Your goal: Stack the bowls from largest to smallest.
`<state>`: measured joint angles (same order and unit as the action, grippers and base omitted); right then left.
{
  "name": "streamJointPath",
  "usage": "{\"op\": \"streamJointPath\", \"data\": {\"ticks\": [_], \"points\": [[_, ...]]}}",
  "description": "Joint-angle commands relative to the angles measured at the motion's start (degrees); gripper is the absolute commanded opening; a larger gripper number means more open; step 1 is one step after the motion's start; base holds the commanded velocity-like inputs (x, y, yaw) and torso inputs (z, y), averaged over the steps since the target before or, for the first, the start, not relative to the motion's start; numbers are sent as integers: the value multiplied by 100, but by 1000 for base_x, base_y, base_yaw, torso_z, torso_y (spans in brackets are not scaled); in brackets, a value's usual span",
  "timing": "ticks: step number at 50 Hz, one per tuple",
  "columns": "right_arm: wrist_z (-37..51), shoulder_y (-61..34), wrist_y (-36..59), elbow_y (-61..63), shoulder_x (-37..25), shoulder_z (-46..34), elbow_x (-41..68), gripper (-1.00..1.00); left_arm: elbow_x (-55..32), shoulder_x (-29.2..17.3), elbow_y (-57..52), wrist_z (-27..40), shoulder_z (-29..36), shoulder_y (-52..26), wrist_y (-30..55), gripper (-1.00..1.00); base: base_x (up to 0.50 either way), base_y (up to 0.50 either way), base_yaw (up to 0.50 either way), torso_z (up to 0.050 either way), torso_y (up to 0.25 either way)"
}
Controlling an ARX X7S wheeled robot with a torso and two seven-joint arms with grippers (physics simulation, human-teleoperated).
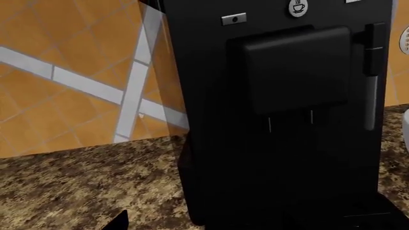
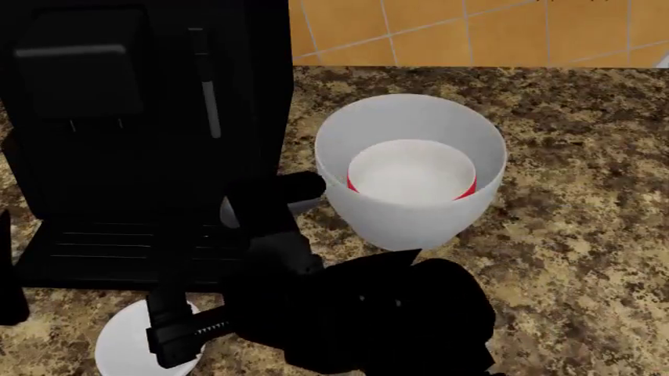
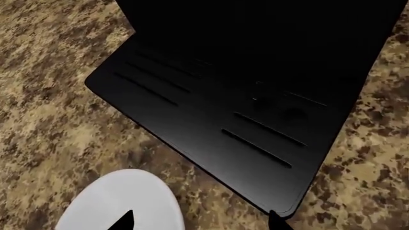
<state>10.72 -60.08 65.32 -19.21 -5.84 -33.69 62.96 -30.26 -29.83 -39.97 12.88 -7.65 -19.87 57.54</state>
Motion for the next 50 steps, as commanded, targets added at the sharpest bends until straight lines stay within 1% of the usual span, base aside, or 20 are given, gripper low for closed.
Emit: {"op": "streamJointPath", "data": {"ticks": [1,8,18,19,30,35,38,43,50], "points": [[-766,-117,-506,-877,337,-662,-533,100,-49,-23,-13,10,-36,-11,29,100,0,0,0,0,0],[-682,173,-342,-437,314,-845,-331,100,-72,-23,-14,20,-41,-19,36,100,10,5,9,0,0],[-297,419,-9,325,206,-808,112,100,-49,-25,-18,35,56,-19,3,100,3,6,9,0,0],[-258,421,10,365,199,-781,157,-100,-48,-26,-16,34,64,-18,-1,100,0,0,4,0,0],[110,343,104,693,140,-537,513,-100,-89,-38,-48,55,57,-24,31,100,0,1,1,0,0],[511,248,252,1086,-1,-170,917,-100,-104,-47,-59,66,61,-36,50,100,-2,0,1,0,0],[966,310,389,1530,-160,136,1295,-100,-94,-52,-43,61,59,-19,15,100,0,0,0,0,0],[2035,426,648,2450,-523,822,2355,-100,-20,-38,27,45,181,18,-101,100,0,0,0,0,0],[2920,606,641,3085,-1183,1421,3214,-100,71,-40,161,20,249,76,-264,100,0,0,0,0,0]]}}
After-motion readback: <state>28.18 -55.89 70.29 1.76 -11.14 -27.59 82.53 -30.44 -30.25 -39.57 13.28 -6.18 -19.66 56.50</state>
